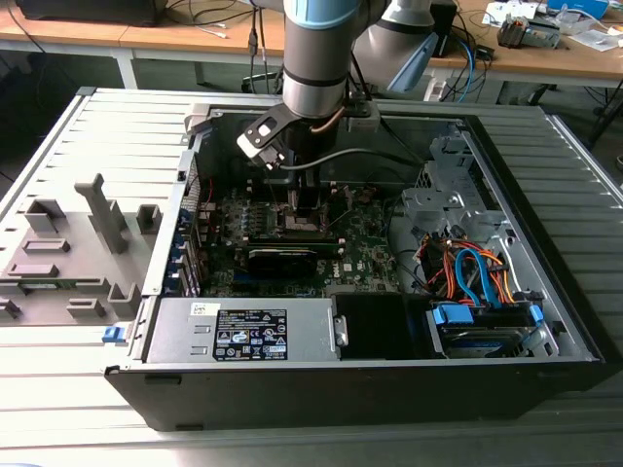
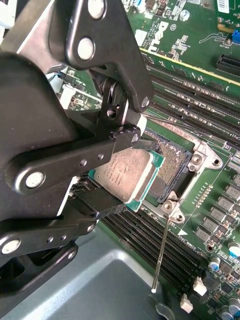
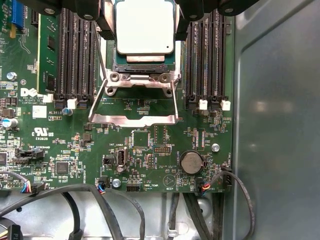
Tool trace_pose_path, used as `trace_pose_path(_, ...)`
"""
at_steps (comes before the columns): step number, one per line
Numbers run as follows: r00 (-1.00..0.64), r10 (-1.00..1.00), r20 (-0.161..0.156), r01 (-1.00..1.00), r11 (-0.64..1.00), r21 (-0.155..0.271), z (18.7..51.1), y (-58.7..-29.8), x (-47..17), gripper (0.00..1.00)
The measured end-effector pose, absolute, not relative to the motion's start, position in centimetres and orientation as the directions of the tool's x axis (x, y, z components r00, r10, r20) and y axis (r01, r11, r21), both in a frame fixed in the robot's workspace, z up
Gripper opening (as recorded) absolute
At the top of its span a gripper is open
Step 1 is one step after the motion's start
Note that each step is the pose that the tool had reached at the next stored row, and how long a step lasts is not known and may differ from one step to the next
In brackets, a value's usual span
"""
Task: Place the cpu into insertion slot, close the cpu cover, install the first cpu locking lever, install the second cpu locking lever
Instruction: 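Place the cpu into insertion slot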
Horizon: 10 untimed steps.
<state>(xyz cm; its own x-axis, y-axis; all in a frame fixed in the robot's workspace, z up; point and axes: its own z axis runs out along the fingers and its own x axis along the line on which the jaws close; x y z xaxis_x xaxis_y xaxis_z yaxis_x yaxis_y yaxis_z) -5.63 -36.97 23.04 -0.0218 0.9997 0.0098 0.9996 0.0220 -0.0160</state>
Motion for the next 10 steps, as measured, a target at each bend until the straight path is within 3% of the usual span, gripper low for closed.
trace_pose_path(10, -0.022, 1.0, 0.01, 1.0, 0.022, -0.016, 22.83, -36.97, -5.63, 0.55)
